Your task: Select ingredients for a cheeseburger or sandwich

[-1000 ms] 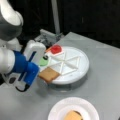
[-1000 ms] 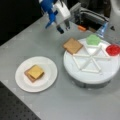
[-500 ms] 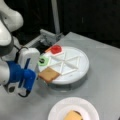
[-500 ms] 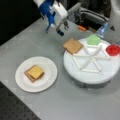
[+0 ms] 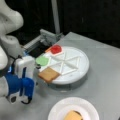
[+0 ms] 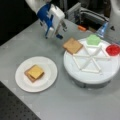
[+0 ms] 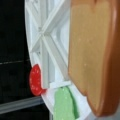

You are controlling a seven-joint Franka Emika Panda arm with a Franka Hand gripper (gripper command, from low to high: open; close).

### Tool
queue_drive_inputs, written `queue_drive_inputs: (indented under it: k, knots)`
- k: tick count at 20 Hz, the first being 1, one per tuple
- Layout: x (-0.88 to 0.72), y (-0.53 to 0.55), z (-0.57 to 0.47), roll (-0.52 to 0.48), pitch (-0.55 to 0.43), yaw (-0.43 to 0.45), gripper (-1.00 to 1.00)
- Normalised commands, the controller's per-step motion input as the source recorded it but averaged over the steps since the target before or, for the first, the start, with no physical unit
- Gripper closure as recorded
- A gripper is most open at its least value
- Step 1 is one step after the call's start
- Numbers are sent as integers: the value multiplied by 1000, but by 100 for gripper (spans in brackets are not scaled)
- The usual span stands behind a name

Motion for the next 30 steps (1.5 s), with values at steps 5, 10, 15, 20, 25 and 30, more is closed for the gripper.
queue_drive_inputs:
  k: [5,10,15,20,25,30]
  knots:
    - [284,-318,-293,513,-96,190,-100]
    - [314,-129,-184,497,-91,159,-100]
    - [293,-79,-120,412,-123,155,-100]
    - [211,-14,-124,328,-151,119,-100]
    - [171,41,-101,282,-148,38,-100]
    - [145,-16,-90,250,-132,-20,-100]
